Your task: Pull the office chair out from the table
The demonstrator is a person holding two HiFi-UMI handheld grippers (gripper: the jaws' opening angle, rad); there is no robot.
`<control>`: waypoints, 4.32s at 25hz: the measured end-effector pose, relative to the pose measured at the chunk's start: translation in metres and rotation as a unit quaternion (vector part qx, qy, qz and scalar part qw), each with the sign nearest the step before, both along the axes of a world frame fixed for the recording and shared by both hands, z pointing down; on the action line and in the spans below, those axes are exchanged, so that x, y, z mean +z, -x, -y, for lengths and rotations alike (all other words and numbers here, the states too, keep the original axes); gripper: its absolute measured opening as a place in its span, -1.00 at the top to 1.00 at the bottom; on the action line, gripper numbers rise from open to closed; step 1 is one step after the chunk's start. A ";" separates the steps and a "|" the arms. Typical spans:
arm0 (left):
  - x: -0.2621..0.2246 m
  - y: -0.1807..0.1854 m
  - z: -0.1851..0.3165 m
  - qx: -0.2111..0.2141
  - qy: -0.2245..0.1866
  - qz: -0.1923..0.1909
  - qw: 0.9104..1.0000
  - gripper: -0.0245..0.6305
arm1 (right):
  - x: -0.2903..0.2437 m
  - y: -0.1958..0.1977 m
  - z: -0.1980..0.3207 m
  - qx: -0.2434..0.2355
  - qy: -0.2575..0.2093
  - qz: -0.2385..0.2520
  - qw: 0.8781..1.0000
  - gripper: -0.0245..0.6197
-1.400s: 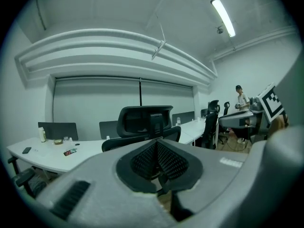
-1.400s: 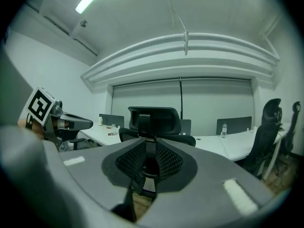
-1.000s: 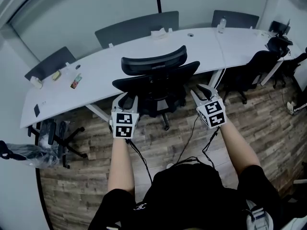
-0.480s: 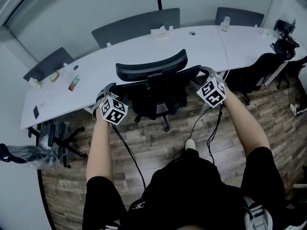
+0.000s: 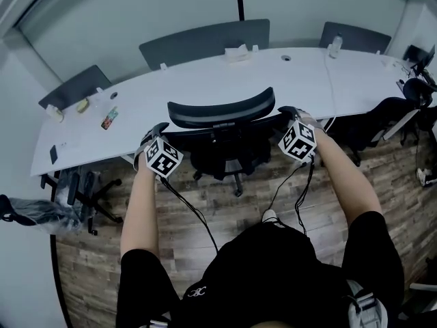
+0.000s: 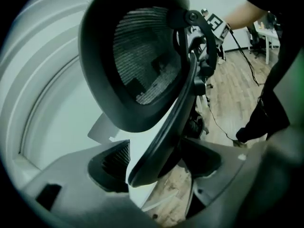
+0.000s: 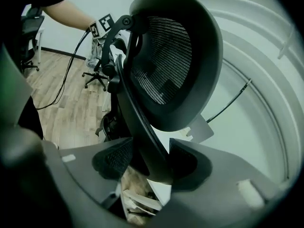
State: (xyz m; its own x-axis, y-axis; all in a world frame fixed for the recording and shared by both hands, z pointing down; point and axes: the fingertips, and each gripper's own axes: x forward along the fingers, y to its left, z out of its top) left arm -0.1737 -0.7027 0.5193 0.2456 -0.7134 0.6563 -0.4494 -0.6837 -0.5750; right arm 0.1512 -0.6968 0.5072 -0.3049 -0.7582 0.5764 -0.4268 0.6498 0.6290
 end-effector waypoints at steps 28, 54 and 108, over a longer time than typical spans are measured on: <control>0.011 0.019 -0.082 0.032 -0.054 0.030 0.998 0.16 | 0.004 0.013 -0.085 0.039 0.020 0.011 0.999 0.18; 0.012 -0.004 -0.305 0.013 -0.046 -0.008 0.999 0.14 | 0.008 -0.009 -0.294 0.043 0.033 0.014 0.998 0.15; -0.060 -0.036 -0.677 -0.129 -0.091 -0.454 0.877 0.91 | -0.048 0.099 -0.665 0.189 -0.031 0.470 0.862 0.90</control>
State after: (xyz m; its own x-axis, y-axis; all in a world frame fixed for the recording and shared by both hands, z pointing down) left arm -0.1379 -0.0253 0.4592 0.4224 -0.8951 0.1430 -0.9049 -0.4254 0.0099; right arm 0.0522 -0.0317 0.4591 -0.3400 -0.9259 0.1645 -0.9402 0.3310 -0.0804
